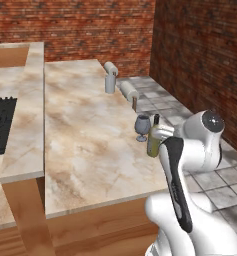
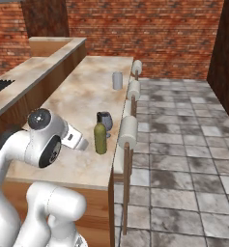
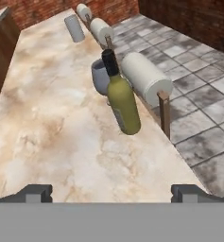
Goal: There is a wine glass and glass cup on the dining counter. Place the wine bottle next to the wine glass and the juice bottle next to the glass cup.
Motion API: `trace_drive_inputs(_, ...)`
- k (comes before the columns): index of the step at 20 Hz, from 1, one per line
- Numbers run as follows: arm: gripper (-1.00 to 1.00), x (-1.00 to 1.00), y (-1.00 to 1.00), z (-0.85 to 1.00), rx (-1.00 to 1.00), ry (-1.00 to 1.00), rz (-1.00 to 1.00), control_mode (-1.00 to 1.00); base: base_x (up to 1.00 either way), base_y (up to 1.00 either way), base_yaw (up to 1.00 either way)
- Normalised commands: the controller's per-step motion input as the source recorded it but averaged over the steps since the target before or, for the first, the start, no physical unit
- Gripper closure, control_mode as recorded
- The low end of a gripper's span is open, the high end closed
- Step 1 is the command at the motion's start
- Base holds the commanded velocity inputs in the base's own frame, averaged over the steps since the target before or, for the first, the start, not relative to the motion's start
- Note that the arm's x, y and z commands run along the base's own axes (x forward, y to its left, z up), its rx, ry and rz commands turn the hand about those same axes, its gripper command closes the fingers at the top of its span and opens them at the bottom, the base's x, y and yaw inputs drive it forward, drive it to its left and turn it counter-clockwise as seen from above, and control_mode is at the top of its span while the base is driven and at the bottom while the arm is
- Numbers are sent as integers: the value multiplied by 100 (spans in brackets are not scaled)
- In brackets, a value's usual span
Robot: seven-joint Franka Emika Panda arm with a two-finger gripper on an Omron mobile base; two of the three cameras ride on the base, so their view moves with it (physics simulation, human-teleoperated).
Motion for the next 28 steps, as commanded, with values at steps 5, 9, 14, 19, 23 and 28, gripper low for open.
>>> trace_drive_inputs(5,-100,-38,13,22,-7,1,-28,-100,0,0,0)
trace_drive_inputs(9,-100,-32,12,17,-12,6,-20,-100,0,0,0)
trace_drive_inputs(14,-100,-41,16,0,-7,5,-3,-100,0,0,0)
trace_drive_inputs(19,-100,-38,5,2,0,5,1,-100,0,0,0)
trace_drive_inputs(23,-100,-33,1,6,-1,1,9,-100,0,0,0)
trace_drive_inputs(28,-100,-5,1,0,-2,0,5,-100,0,0,0)
